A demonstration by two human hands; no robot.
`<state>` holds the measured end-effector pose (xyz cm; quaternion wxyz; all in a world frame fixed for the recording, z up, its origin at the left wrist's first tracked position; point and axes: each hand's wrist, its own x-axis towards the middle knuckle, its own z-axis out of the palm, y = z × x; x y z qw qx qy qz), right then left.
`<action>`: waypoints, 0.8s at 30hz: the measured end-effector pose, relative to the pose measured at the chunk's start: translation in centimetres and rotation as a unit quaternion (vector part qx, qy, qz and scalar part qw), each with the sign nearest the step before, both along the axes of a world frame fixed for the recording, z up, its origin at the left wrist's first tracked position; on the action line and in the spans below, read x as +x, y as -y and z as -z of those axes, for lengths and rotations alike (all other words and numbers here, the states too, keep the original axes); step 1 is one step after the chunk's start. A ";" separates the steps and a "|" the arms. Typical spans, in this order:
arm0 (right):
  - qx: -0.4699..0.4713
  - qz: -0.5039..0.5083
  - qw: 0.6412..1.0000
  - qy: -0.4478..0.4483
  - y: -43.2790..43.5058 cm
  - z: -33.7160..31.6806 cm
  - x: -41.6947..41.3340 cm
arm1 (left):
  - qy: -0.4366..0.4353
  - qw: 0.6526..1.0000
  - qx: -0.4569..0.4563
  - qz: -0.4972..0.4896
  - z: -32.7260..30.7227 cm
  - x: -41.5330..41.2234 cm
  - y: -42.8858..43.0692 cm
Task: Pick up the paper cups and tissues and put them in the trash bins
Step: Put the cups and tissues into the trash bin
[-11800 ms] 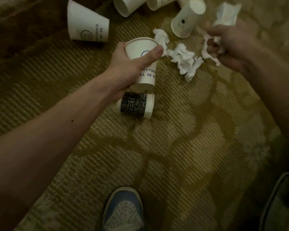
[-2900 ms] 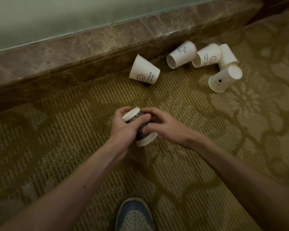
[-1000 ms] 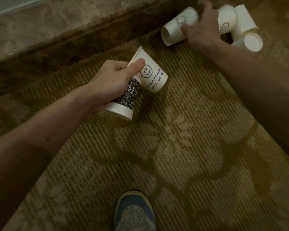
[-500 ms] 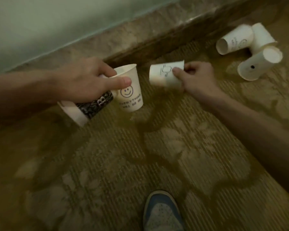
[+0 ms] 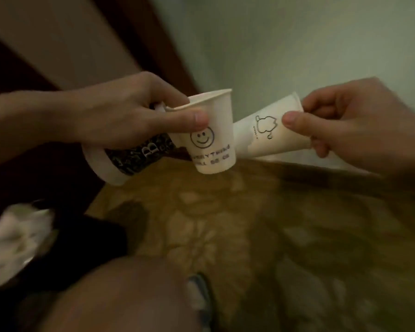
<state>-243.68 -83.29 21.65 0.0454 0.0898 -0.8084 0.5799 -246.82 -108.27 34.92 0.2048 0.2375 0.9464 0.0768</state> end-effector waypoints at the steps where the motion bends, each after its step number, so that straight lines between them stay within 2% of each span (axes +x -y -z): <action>1: 0.016 -0.033 0.999 -0.019 3.2 -1.8 -1.4 | -0.018 0.999 0.000 -0.029 -1.4 0.5 3.4; 7: 0.021 -0.181 0.979 -0.090 22.9 -9.2 -6.2 | -0.107 0.974 0.063 -0.192 -5.5 5.4 21.9; 12: 0.029 -0.272 0.952 -0.137 35.9 -9.5 -5.8 | -0.142 0.940 0.101 -0.293 -4.7 10.0 34.9; 18: 0.199 -0.321 0.907 -0.187 47.9 -6.7 -5.2 | -0.126 0.890 0.097 -0.428 1.8 14.9 45.9; 21: 0.271 -0.309 0.869 -0.278 53.3 -5.2 -6.1 | -0.110 0.871 0.102 -0.468 4.5 14.9 48.5; 24: 0.321 -0.292 0.830 -0.350 57.0 -3.8 -7.2 | -0.092 0.866 0.116 -0.477 5.5 13.4 49.8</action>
